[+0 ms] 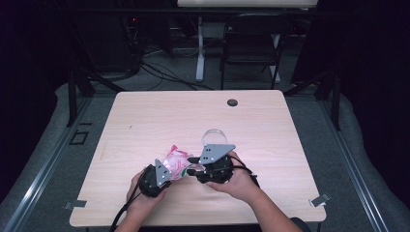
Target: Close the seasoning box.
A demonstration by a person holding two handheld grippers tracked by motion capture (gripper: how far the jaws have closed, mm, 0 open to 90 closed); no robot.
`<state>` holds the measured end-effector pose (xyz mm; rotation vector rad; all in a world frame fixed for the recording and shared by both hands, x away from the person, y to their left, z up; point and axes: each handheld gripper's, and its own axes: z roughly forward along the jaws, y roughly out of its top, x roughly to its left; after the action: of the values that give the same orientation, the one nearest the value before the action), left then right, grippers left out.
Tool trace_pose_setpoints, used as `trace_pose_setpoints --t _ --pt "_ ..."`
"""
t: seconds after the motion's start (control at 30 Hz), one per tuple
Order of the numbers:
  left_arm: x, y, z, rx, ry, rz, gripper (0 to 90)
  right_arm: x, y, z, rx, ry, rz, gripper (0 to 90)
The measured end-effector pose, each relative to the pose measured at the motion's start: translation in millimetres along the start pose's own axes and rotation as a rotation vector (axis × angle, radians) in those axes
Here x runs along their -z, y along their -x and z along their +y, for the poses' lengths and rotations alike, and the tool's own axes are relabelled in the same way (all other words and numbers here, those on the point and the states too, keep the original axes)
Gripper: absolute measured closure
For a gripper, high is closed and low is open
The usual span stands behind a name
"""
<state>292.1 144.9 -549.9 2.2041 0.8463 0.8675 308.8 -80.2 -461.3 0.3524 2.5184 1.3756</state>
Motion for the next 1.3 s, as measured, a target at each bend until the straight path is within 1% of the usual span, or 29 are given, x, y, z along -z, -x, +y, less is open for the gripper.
trace_pose_setpoints --t 0.1,0.17,0.23,0.3,0.47,0.53,0.67,0.83,0.9,0.93,0.97,1.0,1.03,1.13,1.17,1.3 --pt "0.6 0.6 0.1 0.001 0.006 -0.001 60.5 -3.1 1.2 -2.0 -0.008 -0.018 -0.006 65.0" --pt "0.6 0.8 0.3 0.000 0.005 -0.003 60.5 -4.8 1.7 -3.1 -0.017 -0.015 0.003 65.8" --pt "0.7 1.3 0.5 -0.003 0.006 -0.008 60.5 -5.4 1.5 -3.3 -0.016 -0.023 0.004 66.6" --pt "0.5 2.4 0.7 -0.007 0.005 -0.005 60.5 -6.4 1.3 -3.6 -0.020 -0.024 0.011 68.6" --pt "0.4 3.9 0.8 -0.022 0.002 0.003 60.5 -8.7 0.2 -4.2 -0.018 -0.050 0.018 73.6" --pt "0.2 4.3 0.8 -0.024 0.002 0.003 60.5 -10.1 -0.3 -5.1 -0.029 -0.044 0.020 75.5" --pt "0.4 4.2 0.9 -0.030 -0.004 -0.002 60.5 -10.3 0.2 -5.2 -0.028 -0.056 0.026 78.5" --pt "0.4 5.2 0.8 -0.039 -0.009 0.008 60.5 -11.1 -0.3 -5.2 -0.032 -0.070 0.035 84.6" --pt "0.6 6.1 0.9 -0.044 -0.015 0.009 60.5 -11.8 0.3 -5.9 -0.050 -0.070 0.051 87.2" --pt "0.3 6.2 1.0 -0.046 -0.012 0.010 60.5 -11.5 1.2 -6.0 -0.049 -0.077 0.055 87.8" --pt "0.3 6.4 1.1 -0.052 -0.007 0.018 60.5 -11.8 1.3 -6.2 -0.059 -0.075 0.056 89.0" --pt "0.2 7.0 1.1 -0.049 -0.006 0.016 60.5 -12.0 1.5 -6.4 -0.072 -0.076 0.062 89.7" --pt "0.7 7.0 1.4 -0.057 -0.009 0.019 60.5 -11.8 1.9 -6.5 -0.075 -0.079 0.065 90.0" --pt "1.1 7.4 1.7 -0.059 -0.005 0.024 60.5 -11.0 2.7 -6.5 -0.095 -0.084 0.071 90.0" --pt "1.3 7.2 1.9 -0.064 -0.004 0.024 60.6 -11.4 2.4 -6.6 -0.107 -0.076 0.072 90.0" --pt "1.9 8.0 2.2 -0.063 0.009 0.031 60.5 -10.3 2.5 -6.2 -0.121 -0.078 0.075 90.0"
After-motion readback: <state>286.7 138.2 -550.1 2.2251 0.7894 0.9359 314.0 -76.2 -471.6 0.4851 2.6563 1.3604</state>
